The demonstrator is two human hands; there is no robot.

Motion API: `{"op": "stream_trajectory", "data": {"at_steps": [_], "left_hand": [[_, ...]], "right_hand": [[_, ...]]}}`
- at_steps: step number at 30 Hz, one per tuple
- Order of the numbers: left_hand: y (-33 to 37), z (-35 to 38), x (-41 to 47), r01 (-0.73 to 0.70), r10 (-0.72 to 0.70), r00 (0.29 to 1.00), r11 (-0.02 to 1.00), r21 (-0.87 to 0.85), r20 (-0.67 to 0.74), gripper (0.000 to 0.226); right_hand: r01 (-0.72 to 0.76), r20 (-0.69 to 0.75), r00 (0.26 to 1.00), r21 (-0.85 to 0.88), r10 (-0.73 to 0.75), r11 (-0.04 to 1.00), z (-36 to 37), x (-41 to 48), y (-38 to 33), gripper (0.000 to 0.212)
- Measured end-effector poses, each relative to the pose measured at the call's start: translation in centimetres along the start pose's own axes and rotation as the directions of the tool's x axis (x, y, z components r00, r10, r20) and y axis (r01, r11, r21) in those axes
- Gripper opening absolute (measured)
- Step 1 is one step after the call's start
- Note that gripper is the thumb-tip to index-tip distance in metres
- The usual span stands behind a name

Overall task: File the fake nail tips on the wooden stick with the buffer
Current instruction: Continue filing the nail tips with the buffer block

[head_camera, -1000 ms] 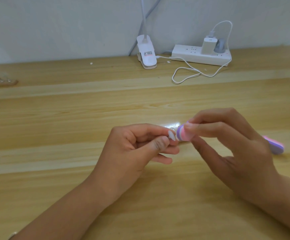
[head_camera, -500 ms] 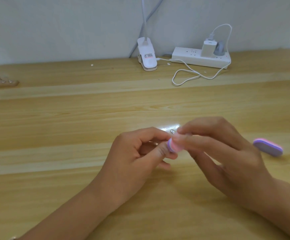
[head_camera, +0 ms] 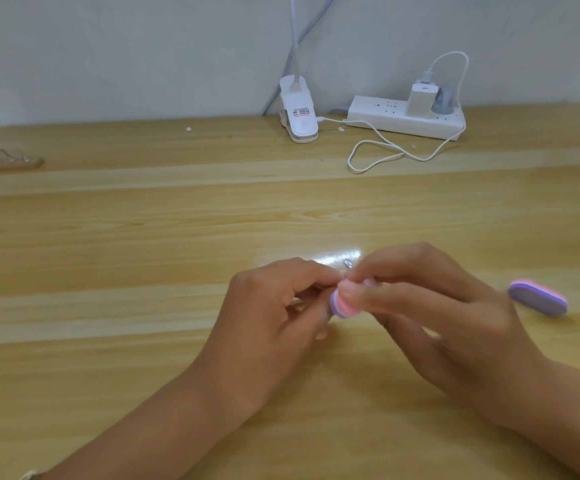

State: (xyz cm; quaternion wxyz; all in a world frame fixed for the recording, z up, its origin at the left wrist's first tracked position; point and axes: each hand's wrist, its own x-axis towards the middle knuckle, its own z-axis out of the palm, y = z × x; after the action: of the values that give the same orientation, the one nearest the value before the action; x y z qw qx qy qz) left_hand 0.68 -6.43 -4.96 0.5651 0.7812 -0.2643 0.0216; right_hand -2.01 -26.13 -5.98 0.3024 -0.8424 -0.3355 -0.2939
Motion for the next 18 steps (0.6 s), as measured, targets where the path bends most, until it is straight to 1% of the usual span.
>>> {"op": "stream_trajectory", "data": {"at_steps": [2,5,9,13,16,18], "left_hand": [[0.2,0.0,0.0,-0.008,0.008,1.0,1.0,-0.009,-0.004,0.011],[0.1,0.0,0.0,0.002,-0.002,1.0,1.0,-0.01,-0.012,0.012],[0.1,-0.2,0.0,0.019,-0.019,1.0,0.999,-0.036,-0.001,0.012],[0.0,-0.1,-0.1,0.053,-0.054,0.999,0.996,-0.077,-0.006,0.012],[0.0,-0.1,0.0,0.065,-0.065,0.998,0.994,-0.083,-0.003,0.014],[0.0,-0.1,0.0,0.084,-0.085,0.996,0.991,-0.107,-0.003,0.014]], "right_hand": [[0.013,-0.008,1.0,-0.033,-0.013,0.999,-0.3,0.1,0.3,0.023],[-0.036,-0.033,0.999,-0.04,0.035,0.999,-0.5,0.1,0.8,0.023],[0.047,-0.027,0.999,-0.009,-0.047,0.999,0.4,-0.1,0.1,0.024],[-0.031,-0.049,0.998,-0.039,0.029,0.999,-0.3,-0.1,0.9,0.022],[0.019,-0.048,0.999,-0.013,-0.02,1.0,0.5,-0.2,0.0,0.025],[0.026,-0.05,0.998,-0.026,-0.027,0.999,0.1,-0.2,0.3,0.023]]}}
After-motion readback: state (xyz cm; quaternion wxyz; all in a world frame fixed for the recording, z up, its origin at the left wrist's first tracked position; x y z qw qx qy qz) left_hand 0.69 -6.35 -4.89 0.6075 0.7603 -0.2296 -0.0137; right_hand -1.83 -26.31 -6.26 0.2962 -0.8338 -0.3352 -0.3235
